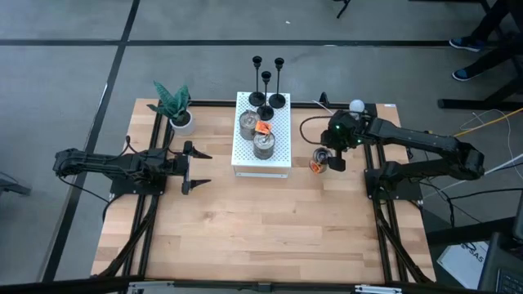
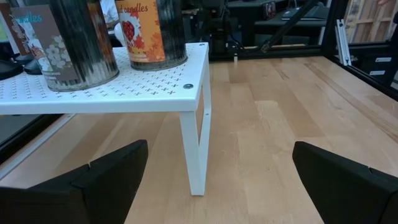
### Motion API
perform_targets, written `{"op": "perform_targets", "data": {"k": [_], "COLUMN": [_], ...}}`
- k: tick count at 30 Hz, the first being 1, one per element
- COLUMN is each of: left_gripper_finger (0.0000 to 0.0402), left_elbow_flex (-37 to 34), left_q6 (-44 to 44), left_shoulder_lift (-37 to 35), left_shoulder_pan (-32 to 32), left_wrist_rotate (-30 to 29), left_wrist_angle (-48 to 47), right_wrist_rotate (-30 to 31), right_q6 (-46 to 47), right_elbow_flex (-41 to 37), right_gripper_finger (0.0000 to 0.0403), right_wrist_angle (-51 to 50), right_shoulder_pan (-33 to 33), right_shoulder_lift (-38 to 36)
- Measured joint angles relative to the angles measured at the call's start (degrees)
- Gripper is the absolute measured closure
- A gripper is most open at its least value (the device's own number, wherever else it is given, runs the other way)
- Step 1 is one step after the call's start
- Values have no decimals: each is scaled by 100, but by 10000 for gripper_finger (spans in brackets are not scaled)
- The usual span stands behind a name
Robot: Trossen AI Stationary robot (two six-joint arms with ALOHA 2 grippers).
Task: Pick & Place candle stick holders
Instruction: Put the orange scented candle on the shelf
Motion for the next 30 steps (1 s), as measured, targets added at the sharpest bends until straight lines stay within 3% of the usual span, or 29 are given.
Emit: {"op": "perform_targets", "data": {"k": [30], "left_gripper_finger": [2], "left_elbow_flex": [0], "left_q6": [0], "left_shoulder_lift": [0], "left_shoulder_pan": [-1], "left_wrist_rotate": [4], "left_wrist_angle": [0], "right_wrist_rotate": [-391], "right_q6": [320], "right_elbow_flex": [-352], "right_gripper_finger": [3], "right_wrist_angle": [289], "right_shoulder_pan": [7], "right_shoulder_lift": [275]}}
